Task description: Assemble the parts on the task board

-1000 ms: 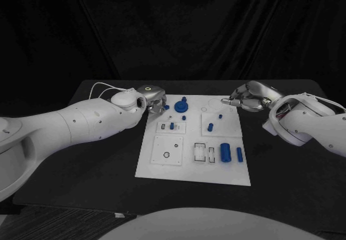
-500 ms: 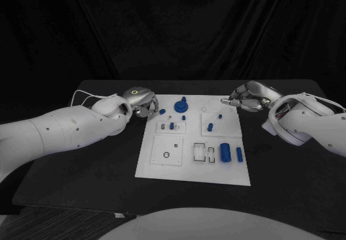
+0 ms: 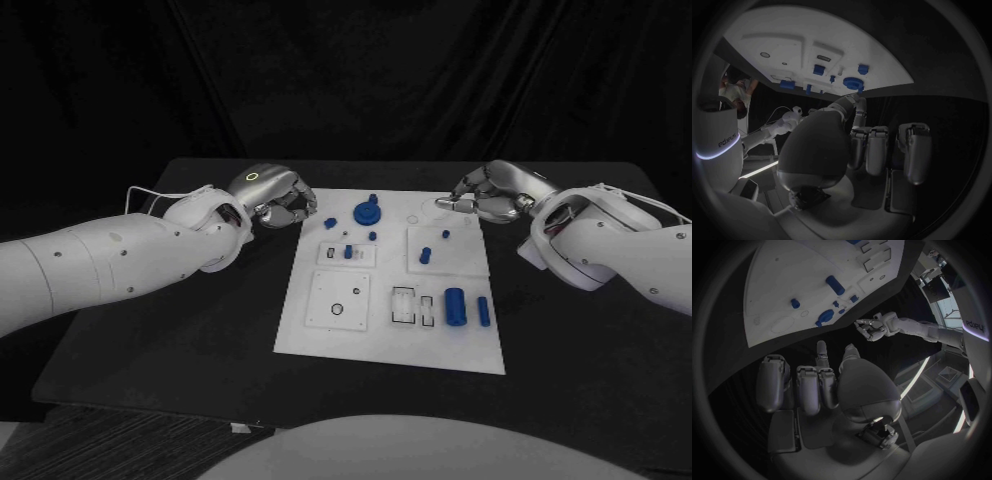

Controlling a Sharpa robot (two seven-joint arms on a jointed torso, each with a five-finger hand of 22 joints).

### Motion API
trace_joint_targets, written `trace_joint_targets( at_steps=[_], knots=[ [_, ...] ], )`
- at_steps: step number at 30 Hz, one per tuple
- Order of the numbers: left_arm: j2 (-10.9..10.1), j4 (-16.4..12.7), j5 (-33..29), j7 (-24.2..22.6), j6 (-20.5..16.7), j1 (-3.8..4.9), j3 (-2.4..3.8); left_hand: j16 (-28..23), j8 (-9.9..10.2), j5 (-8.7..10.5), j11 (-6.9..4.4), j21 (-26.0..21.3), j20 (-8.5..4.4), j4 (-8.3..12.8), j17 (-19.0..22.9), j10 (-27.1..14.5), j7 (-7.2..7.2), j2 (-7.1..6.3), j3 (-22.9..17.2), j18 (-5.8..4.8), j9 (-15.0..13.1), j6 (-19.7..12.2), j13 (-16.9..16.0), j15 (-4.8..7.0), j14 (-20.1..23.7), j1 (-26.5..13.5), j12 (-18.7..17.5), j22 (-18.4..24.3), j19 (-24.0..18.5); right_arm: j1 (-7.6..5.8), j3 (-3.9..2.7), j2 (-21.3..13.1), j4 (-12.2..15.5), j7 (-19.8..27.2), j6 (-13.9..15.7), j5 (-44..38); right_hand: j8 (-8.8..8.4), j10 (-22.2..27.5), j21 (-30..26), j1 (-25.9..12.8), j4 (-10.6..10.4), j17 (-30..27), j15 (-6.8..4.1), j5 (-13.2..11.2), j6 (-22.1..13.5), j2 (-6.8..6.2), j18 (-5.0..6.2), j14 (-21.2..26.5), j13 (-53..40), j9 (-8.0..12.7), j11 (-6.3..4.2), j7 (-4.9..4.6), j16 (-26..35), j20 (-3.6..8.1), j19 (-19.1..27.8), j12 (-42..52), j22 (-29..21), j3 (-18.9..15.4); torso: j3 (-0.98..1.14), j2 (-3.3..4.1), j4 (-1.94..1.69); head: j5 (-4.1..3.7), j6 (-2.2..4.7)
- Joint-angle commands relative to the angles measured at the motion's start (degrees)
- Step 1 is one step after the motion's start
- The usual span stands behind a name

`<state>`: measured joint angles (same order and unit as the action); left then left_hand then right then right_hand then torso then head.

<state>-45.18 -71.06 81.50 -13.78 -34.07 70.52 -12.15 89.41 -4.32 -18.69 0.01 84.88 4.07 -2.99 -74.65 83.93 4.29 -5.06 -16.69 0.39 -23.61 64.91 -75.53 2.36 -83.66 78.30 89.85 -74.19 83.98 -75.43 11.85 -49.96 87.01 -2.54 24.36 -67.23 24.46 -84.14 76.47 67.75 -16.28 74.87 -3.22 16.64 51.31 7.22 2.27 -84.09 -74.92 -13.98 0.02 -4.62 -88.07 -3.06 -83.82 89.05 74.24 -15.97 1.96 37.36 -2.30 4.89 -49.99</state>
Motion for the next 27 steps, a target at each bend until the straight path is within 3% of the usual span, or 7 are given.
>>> trace_joint_targets(
  at_steps=[1, 6, 11, 14, 20, 24, 27],
  knots=[
    [-0.33, -0.31, -3.82, -3.28, -0.60, 0.21, 0.02, 0.59, -0.22, 0.41, -0.36, 0.27, -0.58, 0.12, -15.35, 6.07, -0.25, -0.10, 0.31, 0.84, -0.20, 0.32, -14.47, 0.72, -6.34, -0.09, 0.15, -14.21, 3.10, -0.13, -0.05, 0.51, -0.29, 0.05, -0.77, -0.07, -0.69, -5.86, -0.94, 2.55, 0.26, 8.28, -0.19, 1.31, 0.77, 0.79, 1.13, -4.57, -15.08, -0.85, 0.27, -0.03, 0.86, 0.11, 0.32, 0.95, 11.26, -1.04, -0.02, 0.00, -0.01, 0.22, -0.01],
    [-0.31, -0.32, -4.15, 0.15, 3.63, 0.26, 0.02, 0.59, 0.92, 4.25, 0.61, 0.34, -0.29, -1.64, -15.35, 6.07, 0.94, -0.70, 0.91, 0.80, 2.62, -3.90, -14.47, 0.14, -6.34, -0.75, 0.15, -14.23, 3.09, -0.15, -0.04, 1.11, -0.42, -0.09, -1.35, -0.07, -0.92, -5.86, -0.98, 8.40, 2.62, 8.29, -0.28, 4.43, 0.71, 0.29, 1.13, -4.58, -15.08, -0.93, 0.19, 0.01, 0.84, 0.20, 0.29, 0.95, 11.28, 0.23, -0.15, -0.04, -0.15, 0.23, -0.01],
    [1.23, 0.42, -2.48, 5.71, 9.04, 0.37, 0.03, 0.59, 0.90, 6.01, 2.30, 0.90, 0.93, -4.11, -15.35, 6.07, 2.95, -2.02, 3.40, 0.67, 7.29, -11.39, -14.47, -1.32, -6.34, -2.35, 0.15, -14.39, 3.45, -0.18, -0.05, 1.19, -0.27, -0.03, -1.22, -0.07, -1.16, -5.86, -0.97, 10.90, 3.53, 8.31, -0.28, 5.26, 0.71, 0.20, 1.11, -4.58, -15.08, -0.89, 0.18, 0.02, 0.82, 0.20, 0.26, 0.95, 11.30, 0.93, -0.22, -0.02, -0.18, 0.09, -0.01],
    [2.53, 1.05, -1.15, 8.08, 10.32, 0.40, 0.03, 0.59, 0.79, 7.09, 2.55, 1.96, 1.26, -4.94, -15.35, 6.07, 3.20, -2.54, 4.91, 0.43, 8.60, -12.80, -14.47, -1.55, -6.34, -2.82, 0.15, -14.73, 4.12, -0.19, -0.05, 1.17, -0.17, -0.01, -1.22, -0.07, -1.24, -5.86, -0.91, 11.17, 3.60, 8.33, -0.27, 5.07, 0.65, 0.11, 1.09, -4.59, -15.08, -0.87, 0.19, 0.00, 0.81, 0.20, 0.23, 0.95, 11.32, 0.98, -0.06, 0.06, -0.04, 0.15, -0.01],
    [5.30, 2.25, 0.03, 11.98, 11.76, 0.43, 0.04, 0.59, 0.41, 7.21, 2.55, 3.90, 1.45, -6.18, -15.35, 6.07, 3.20, -3.07, 7.27, -0.06, 10.00, -12.94, -14.47, -1.59, -6.34, -2.68, 0.15, -15.38, 5.31, -0.18, -0.05, 1.05, -0.03, -0.06, -1.41, -0.07, -1.26, -5.86, -0.91, 11.27, 3.61, 8.31, -0.26, 4.95, 0.65, 0.06, 1.09, -4.58, -15.08, -0.87, 0.21, -0.03, 0.82, 0.20, 0.22, 0.95, 11.32, 0.99, 0.05, 0.06, -0.01, 0.15, -0.01],
    [6.88, 3.14, 0.27, 13.85, 12.51, 0.43, 0.04, 0.59, -0.15, 7.49, 2.58, 4.14, 1.47, -6.89, -15.35, 6.07, 3.10, -3.13, 8.12, -0.12, 10.09, -12.10, -14.47, -1.65, -6.34, -2.70, 0.15, -15.46, 5.45, -0.18, -0.05, 0.91, 0.01, -0.05, -1.43, -0.07, -1.27, -5.86, -0.90, 11.23, 3.50, 8.24, -0.24, 4.76, 0.71, 0.04, 1.08, -4.57, -15.08, -0.87, 0.26, -0.09, 0.84, 0.20, 0.21, 0.95, 11.32, 0.95, -0.18, 0.15, 0.06, -0.03, -0.01],
    [7.97, 3.94, 0.35, 15.23, 13.49, 0.43, 0.04, 0.59, -0.74, 6.55, 2.46, 4.10, 1.44, -7.09, -15.35, 6.07, 2.93, -2.88, 8.28, -0.11, 9.93, -11.21, -14.47, -1.57, -6.34, -2.23, 0.15, -15.44, 5.43, -0.17, -0.05, 0.77, 0.06, -0.06, -1.46, -0.07, -1.29, -5.86, -0.91, 11.12, 3.33, 8.25, -0.22, 4.63, 0.75, 0.05, 1.08, -4.57, -15.08, -0.87, 0.30, -0.14, 0.84, 0.18, 0.21, 0.95, 11.32, 0.91, -0.15, 0.18, 0.16, -0.01, -0.01]
  ],
)
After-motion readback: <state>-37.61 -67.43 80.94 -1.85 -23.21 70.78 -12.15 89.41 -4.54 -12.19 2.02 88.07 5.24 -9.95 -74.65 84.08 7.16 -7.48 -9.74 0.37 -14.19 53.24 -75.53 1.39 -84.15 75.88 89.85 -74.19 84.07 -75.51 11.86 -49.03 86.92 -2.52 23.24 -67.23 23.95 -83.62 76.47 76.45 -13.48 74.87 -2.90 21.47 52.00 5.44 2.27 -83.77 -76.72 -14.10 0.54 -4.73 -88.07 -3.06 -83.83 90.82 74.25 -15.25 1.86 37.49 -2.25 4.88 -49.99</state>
